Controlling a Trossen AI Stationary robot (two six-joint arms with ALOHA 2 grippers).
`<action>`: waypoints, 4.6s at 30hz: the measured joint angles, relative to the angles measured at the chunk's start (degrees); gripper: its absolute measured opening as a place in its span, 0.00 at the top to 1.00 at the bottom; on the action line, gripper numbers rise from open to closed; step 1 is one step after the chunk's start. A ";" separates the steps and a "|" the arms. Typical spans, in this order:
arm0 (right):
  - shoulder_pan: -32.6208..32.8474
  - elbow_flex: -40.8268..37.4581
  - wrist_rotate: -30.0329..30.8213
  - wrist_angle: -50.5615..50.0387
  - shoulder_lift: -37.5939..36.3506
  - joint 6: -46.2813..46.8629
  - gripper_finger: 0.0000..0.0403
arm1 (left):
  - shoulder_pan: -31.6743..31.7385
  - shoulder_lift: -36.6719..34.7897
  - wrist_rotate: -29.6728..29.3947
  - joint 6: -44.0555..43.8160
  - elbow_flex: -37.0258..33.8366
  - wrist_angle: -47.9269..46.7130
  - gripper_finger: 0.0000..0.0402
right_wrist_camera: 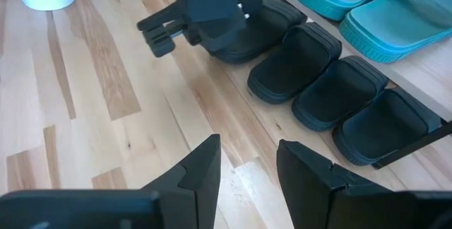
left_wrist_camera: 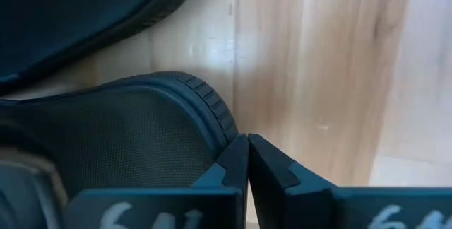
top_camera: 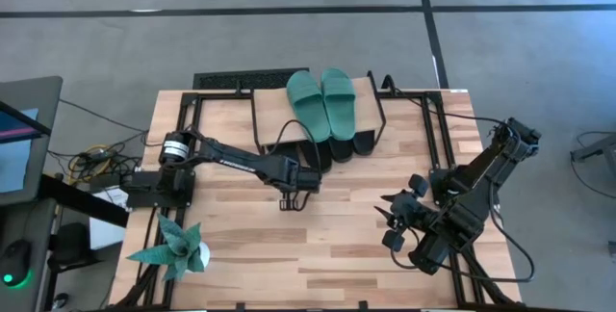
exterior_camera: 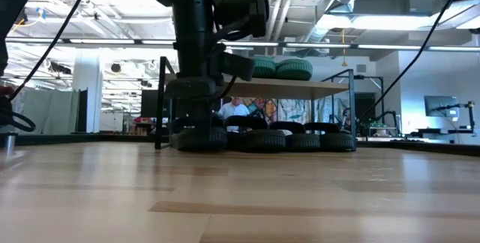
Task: Pick and place slides into the shelf
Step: Put the black slide under the shelf, then adjust the black slides under the shelf
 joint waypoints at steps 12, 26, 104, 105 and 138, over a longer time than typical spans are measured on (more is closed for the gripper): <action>0.00 0.02 0.00 -0.44 0.00 0.00 0.68 | 1.01 0.00 0.14 1.80 0.00 0.49 1.00; 0.00 0.02 0.00 -0.19 0.00 0.04 0.68 | 2.28 0.00 0.70 1.98 0.00 0.78 1.00; -0.15 0.04 0.09 1.14 -0.02 0.04 0.68 | 1.14 4.68 -6.29 0.25 1.99 27.09 1.00; -0.15 0.04 0.09 1.14 -0.02 0.04 0.68 | 1.14 4.68 -6.31 0.06 1.59 27.14 1.00; -0.06 0.02 0.24 1.11 -0.02 0.04 0.71 | 1.80 4.68 -8.02 -2.11 1.40 21.80 1.00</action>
